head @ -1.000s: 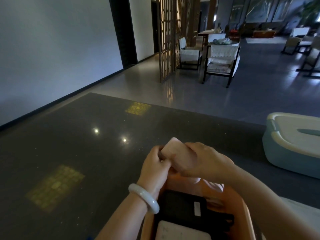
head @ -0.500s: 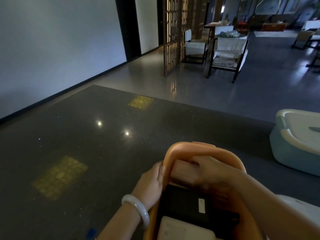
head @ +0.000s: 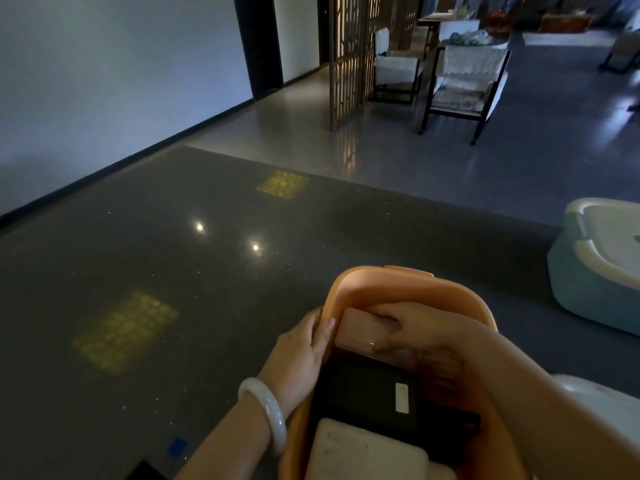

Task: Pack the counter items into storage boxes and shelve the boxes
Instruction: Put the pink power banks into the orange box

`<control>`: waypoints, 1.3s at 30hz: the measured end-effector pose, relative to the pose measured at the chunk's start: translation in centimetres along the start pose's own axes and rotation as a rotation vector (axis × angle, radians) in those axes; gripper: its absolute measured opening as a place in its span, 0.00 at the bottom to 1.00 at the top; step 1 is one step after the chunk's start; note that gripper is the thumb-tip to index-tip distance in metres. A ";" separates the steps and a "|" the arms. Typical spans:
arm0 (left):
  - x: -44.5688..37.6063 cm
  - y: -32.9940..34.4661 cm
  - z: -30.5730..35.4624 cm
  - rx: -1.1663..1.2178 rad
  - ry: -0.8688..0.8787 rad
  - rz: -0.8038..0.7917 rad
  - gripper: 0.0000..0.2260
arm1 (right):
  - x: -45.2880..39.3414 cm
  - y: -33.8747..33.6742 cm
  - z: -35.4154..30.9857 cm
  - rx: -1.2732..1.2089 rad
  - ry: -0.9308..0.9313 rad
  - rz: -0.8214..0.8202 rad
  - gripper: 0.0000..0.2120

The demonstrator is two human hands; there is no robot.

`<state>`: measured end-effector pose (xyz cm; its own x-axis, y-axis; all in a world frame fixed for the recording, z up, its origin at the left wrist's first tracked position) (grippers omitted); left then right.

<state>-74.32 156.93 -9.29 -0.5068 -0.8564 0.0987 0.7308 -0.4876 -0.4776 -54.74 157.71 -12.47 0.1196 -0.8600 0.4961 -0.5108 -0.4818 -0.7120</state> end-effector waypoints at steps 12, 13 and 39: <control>-0.1 0.1 -0.4 0.000 -0.031 0.007 0.05 | 0.0 0.6 -0.1 -0.009 0.023 -0.083 0.30; -0.1 0.1 -0.4 0.000 -0.033 0.010 0.05 | 0.1 0.6 -0.1 -0.006 0.021 -0.084 0.30; 1.0 -3.2 0.2 -0.379 0.065 0.090 0.22 | 2.9 -3.7 -3.8 0.093 0.026 0.243 0.14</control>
<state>-77.01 157.60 -7.49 -0.4852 -0.8744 -0.0073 0.5593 -0.3039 -0.7713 -55.68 157.66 -6.50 -0.0192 -0.9483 0.3169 -0.4415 -0.2763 -0.8537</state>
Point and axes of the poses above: each hand's wrist, its own x-axis away from the middle knuckle, its own y-axis out of the palm, z = x × y, the point moved 6 cm from there along -x, towards the middle knuckle, and after that the axes turned 6 degrees about y, right-handed, at the moved point
